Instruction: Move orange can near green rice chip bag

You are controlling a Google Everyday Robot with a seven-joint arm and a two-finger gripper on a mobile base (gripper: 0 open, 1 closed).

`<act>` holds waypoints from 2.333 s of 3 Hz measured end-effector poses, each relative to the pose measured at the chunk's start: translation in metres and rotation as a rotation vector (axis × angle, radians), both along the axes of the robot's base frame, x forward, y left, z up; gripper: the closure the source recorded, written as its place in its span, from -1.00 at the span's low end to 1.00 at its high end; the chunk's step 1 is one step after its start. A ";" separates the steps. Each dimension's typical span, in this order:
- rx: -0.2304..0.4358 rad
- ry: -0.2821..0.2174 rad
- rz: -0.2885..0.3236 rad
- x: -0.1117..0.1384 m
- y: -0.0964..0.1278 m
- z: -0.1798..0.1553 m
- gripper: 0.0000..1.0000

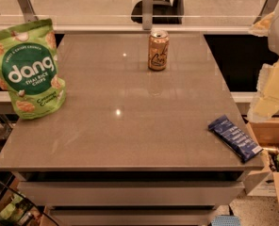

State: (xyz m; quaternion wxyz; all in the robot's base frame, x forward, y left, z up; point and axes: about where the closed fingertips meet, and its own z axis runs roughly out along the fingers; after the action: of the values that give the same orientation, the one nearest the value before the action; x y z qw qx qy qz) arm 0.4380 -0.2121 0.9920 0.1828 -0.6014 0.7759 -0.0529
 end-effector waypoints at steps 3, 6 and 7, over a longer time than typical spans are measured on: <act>0.130 -0.095 -0.087 0.018 0.000 0.006 -1.00; 0.420 -0.315 -0.167 0.080 0.009 0.005 -1.00; 0.516 -0.336 -0.167 0.104 0.015 -0.003 -1.00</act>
Offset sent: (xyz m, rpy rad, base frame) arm 0.0166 -0.0034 0.0091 0.1138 -0.0794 -0.0893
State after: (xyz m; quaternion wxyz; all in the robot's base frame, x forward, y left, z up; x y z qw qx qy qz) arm 0.5422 -0.1976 0.9895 0.4497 -0.4524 0.7694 0.0322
